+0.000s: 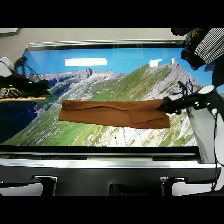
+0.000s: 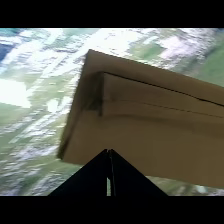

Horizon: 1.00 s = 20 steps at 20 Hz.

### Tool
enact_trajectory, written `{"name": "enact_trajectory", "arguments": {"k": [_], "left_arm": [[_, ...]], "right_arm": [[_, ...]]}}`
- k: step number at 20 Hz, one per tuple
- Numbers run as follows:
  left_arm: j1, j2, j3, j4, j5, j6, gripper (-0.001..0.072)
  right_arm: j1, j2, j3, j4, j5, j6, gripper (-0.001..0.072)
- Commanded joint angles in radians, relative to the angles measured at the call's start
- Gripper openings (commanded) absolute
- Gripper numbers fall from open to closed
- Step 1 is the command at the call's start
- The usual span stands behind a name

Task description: Fold the clothes and pants, and hang the long-sleeved shirts on hangers.

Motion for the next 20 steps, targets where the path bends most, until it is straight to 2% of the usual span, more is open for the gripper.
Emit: {"name": "enact_trajectory", "arguments": {"k": [1, 5, 8, 12, 14, 18, 20], "left_arm": [[-0.124, -0.081, -0.059, -0.153, 0.119, -0.076, 0.0013], [-0.36, -0.253, -0.062, -0.352, 0.318, -0.098, 0.0012], [-0.521, -0.382, -0.017, -0.534, 0.455, -0.098, 0.0011], [-0.676, -0.55, 0.168, -0.635, 0.481, -0.103, 0.0011], [-0.724, -0.616, 0.262, -0.636, 0.483, -0.149, 0.0011], [-0.779, -0.705, 0.352, -0.642, 0.483, -0.232, 0.0011], [-0.785, -0.712, 0.354, -0.663, 0.493, -0.217, 0.0011]], "right_arm": [[-0.001, 0.071, 0.134, -0.027, 0.099, 0.148, 0.0027], [-0.001, 0.08, 0.285, -0.028, 0.182, 0.254, 0.0027], [-0.001, 0.097, 0.335, -0.027, 0.22, 0.284, 0.0027], [-0.001, 0.14, 0.336, -0.027, 0.256, 0.299, 0.0027], [-0.001, 0.164, 0.336, -0.028, 0.262, 0.303, 0.0027], [-0.001, 0.196, 0.336, -0.026, 0.262, 0.316, 0.0026], [-0.001, 0.196, 0.336, -0.024, 0.26, 0.318, 0.0027]]}}
